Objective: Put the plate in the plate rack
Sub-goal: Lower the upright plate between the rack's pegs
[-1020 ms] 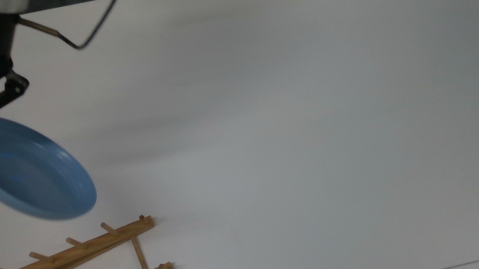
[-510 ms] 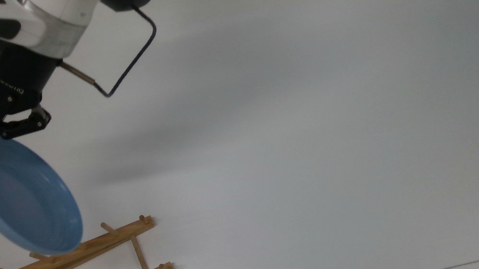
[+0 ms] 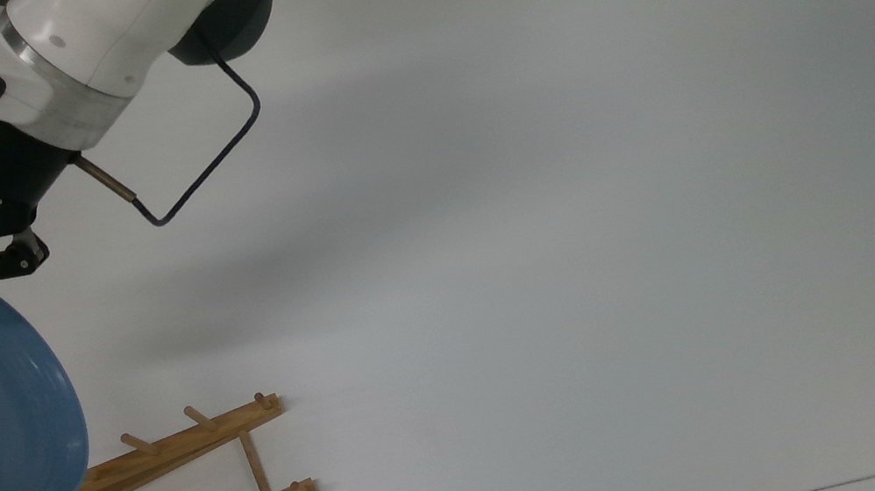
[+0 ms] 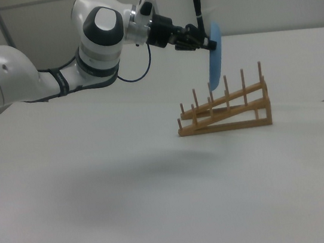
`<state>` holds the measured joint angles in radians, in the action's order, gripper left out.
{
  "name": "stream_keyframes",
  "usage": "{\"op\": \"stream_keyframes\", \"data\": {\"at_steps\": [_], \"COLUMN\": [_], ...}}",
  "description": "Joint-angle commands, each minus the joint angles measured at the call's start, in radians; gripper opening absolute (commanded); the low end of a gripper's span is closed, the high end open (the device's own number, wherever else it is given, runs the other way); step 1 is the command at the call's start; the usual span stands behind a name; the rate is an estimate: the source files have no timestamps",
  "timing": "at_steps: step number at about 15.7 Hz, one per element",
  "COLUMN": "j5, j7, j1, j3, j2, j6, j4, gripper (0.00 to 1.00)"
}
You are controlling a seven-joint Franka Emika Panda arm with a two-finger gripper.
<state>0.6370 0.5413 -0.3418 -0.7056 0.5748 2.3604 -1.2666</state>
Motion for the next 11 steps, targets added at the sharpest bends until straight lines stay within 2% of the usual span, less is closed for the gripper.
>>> {"op": "stream_keyframes", "data": {"at_steps": [1,11], "j5": [0.026,0.024], "j7": [0.058,0.138], "j1": [0.014,0.015], "j3": [-0.011,-0.003], "j2": [0.094,0.168], "j6": [-0.030,-0.027], "j4": [0.073,0.107], "gripper": [0.00,0.00]}}
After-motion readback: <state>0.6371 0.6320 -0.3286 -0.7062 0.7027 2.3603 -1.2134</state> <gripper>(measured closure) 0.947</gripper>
